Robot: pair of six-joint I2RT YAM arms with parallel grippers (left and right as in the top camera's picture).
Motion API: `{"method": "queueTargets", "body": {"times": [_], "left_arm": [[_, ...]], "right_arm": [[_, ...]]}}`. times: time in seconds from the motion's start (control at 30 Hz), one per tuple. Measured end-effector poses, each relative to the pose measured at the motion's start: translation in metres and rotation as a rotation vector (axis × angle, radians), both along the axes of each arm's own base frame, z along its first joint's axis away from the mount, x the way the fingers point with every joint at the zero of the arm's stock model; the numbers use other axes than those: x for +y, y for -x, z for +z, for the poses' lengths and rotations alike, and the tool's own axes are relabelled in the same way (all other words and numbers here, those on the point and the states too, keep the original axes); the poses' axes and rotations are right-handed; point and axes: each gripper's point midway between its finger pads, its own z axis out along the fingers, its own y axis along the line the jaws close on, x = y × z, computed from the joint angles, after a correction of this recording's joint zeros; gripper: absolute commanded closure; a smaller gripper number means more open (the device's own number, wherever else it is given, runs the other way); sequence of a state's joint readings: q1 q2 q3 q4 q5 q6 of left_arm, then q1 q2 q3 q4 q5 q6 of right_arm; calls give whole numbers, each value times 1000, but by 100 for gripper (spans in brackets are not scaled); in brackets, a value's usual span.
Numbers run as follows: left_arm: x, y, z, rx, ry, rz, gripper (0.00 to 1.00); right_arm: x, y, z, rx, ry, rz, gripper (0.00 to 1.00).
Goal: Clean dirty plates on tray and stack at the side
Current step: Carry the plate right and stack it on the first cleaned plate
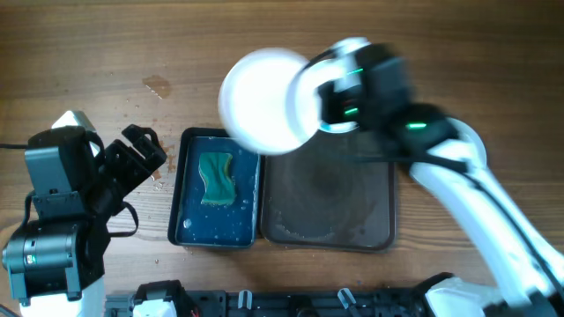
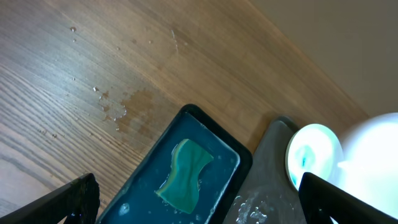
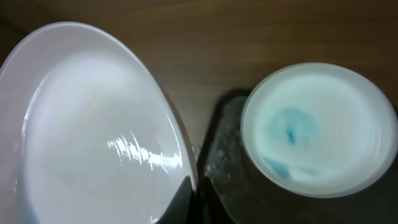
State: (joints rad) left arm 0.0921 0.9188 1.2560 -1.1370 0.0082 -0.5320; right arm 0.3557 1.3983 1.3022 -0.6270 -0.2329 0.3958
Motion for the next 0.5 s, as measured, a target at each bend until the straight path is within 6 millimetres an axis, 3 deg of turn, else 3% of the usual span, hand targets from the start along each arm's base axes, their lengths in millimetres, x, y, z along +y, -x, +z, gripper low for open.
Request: {"method": "queueTargets", "body": {"times": [0.03,0.1,0.23,0.4,0.5], "left_arm": [[0,0,0,0,0,0,0],[0,0,0,0,0,1,0],[0,0,0,0,0,1,0],[0,0,0,0,0,1,0],[0,0,0,0,0,1,0]], "right_arm": [[-36,0,7,25,-28,-84,96],[-131,3,4,114,-53,-347,96],[-247,27,-48,341,-56,-703,96],[-319,52,-113,547,-52,-927,96],[-324,65,-161,711,-34,-945,96]]}}
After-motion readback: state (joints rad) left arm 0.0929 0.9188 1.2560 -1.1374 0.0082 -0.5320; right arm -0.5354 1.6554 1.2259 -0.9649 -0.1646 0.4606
